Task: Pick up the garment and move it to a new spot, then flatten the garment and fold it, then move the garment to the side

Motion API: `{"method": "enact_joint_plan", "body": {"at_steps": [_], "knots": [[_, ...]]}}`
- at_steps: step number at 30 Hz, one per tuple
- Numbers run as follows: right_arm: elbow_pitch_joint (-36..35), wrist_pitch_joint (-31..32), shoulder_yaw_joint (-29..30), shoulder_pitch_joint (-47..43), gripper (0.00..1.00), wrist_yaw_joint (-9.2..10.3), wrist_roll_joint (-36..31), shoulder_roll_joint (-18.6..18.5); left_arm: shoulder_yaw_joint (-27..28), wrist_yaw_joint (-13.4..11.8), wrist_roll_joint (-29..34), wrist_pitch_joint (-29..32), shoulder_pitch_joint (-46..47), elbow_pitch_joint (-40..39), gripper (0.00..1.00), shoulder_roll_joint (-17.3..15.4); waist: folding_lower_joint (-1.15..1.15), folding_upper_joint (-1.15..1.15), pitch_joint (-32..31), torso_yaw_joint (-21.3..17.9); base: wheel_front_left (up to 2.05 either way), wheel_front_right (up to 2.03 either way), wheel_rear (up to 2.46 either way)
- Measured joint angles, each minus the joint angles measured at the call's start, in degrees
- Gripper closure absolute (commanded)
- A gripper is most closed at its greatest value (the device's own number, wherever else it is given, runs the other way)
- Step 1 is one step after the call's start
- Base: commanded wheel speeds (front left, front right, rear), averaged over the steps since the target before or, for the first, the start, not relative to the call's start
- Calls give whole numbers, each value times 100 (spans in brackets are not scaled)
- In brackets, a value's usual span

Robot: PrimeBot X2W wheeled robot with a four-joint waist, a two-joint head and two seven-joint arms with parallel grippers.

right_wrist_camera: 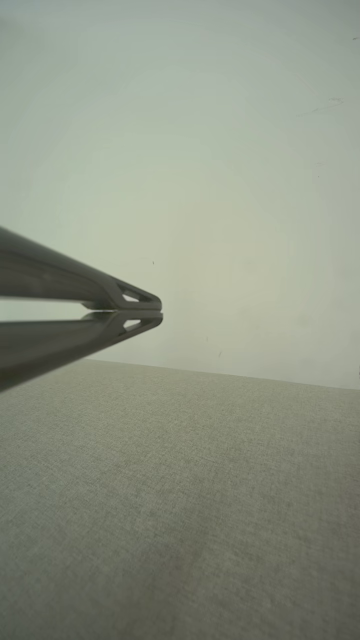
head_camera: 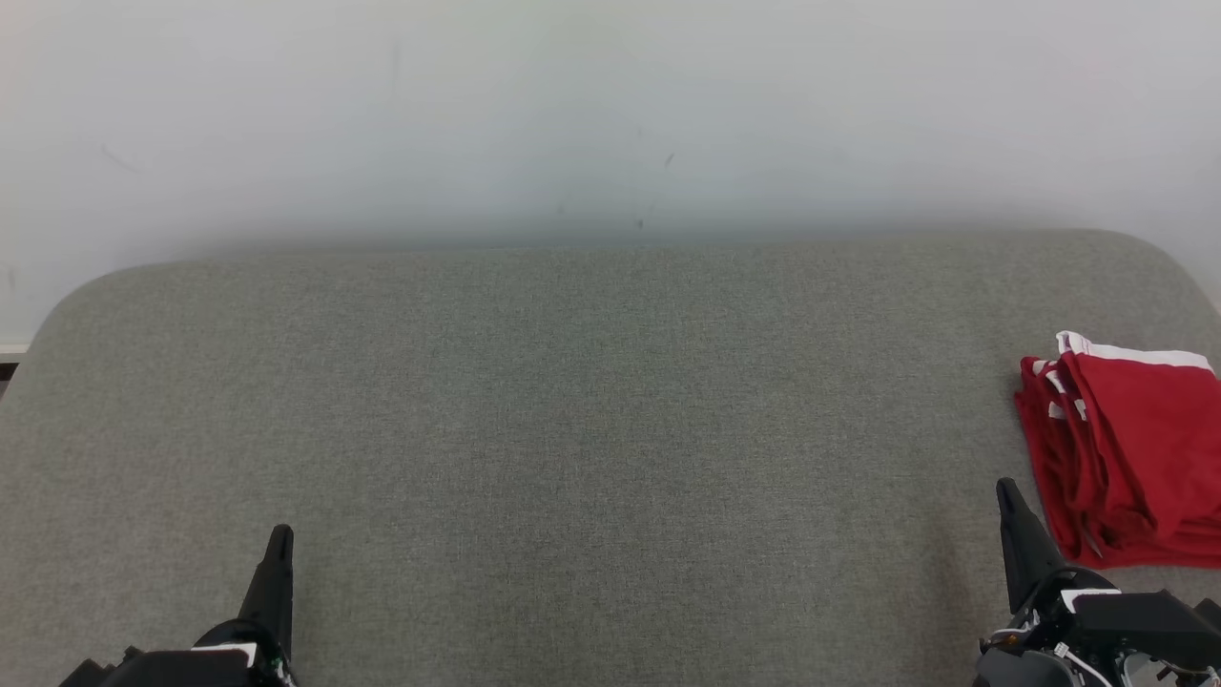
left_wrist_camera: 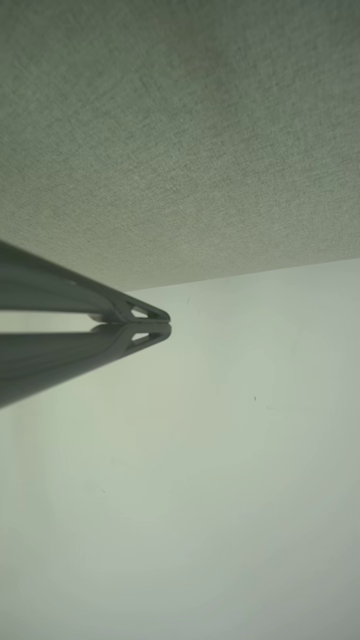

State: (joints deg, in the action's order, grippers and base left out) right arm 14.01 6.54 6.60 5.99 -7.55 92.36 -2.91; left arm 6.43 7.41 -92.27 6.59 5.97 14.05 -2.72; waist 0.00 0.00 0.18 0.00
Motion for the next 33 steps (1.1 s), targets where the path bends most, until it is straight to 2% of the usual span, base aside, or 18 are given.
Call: {"method": "enact_joint_plan", "body": {"at_steps": [33], "knots": [[-1,0,0,1,100,0,0,1,1,0,-1,0,1,0,100,0,0,0,0,0,0,0,0]]}}
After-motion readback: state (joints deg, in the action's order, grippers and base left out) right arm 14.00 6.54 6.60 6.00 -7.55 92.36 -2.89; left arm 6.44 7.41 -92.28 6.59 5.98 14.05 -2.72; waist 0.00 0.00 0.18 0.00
